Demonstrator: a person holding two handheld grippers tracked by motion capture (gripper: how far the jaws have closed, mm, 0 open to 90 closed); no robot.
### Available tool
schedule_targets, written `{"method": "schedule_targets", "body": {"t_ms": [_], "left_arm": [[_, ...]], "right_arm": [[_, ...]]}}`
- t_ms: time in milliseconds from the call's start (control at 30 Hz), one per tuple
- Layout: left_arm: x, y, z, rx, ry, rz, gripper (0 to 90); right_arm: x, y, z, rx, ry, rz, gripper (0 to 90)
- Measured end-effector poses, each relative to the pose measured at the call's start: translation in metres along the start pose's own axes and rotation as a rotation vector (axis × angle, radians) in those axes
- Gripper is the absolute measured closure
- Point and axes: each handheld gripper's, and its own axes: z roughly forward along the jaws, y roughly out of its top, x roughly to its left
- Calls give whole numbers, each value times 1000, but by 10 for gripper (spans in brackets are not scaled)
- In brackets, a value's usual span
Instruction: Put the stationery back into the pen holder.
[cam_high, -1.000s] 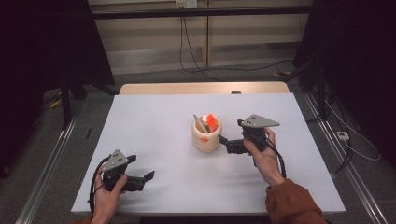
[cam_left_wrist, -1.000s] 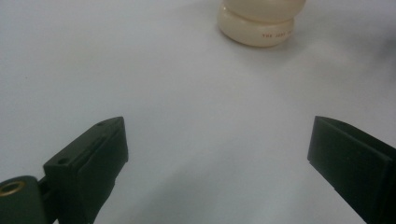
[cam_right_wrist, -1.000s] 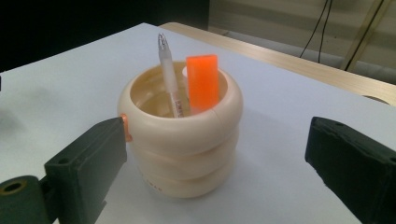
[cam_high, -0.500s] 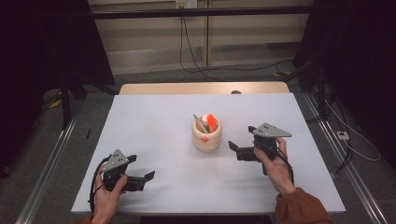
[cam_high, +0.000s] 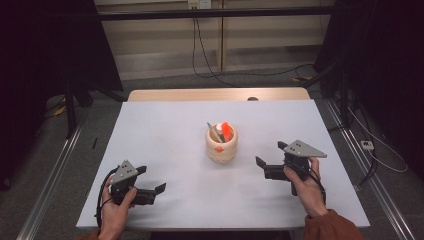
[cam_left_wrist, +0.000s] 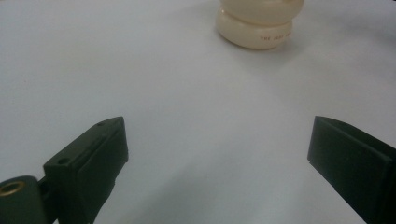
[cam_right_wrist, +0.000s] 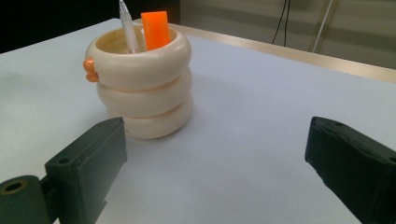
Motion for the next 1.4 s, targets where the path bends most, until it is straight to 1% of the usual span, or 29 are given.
{"method": "schedule_targets", "body": {"t_ms": [167, 233, 267, 300, 600, 800, 833, 867, 900, 1033, 1133, 1167, 1233, 1367, 1400], "left_arm": [[1, 0, 0, -7, 8, 2, 49], [0, 0, 0, -8, 7, -3, 49], [0, 0, -1, -8, 9, 2, 49], [0, 0, -1, -9, 8, -3, 49], [0, 0, -2, -8, 11, -2, 49], [0, 0, -3, -9, 12, -4, 49], [0, 0, -3, -16, 18, -5, 49], [0, 0, -3, -15, 21, 6, 49], [0, 0, -3, -17, 23, 0, 49], [0, 0, -4, -15, 22, 1, 49], [0, 0, -4, -12, 18, 4, 48], [0, 0, -3, -19, 21, 4, 49], [0, 0, -3, -18, 20, -6, 48], [0, -1, -3, -18, 13, -10, 49], [0, -1, -3, -17, 13, -9, 49]], "right_arm": [[-4, -6, -7, 6, -18, 0, 55], [-6, -8, -11, 8, -25, 7, 55], [-7, -10, -12, 8, -29, 10, 56], [-7, -11, -13, 10, -33, 11, 56], [-15, -23, -29, 18, -69, 29, 59], [-20, -33, -36, 48, -90, 33, 60], [-21, -35, -37, 50, -92, 34, 61], [-23, -37, -39, 53, -94, 38, 61], [-23, -38, -40, 54, -98, 39, 62], [-26, -44, -43, 55, -108, 50, 62], [-28, -47, -44, 62, -118, 64, 66], [-29, -47, -45, 60, -118, 74, 67], [-31, -48, -46, 58, -123, 76, 66], [-33, -54, -44, 68, -127, 70, 67], [-33, -54, -44, 70, -130, 75, 67]]}}
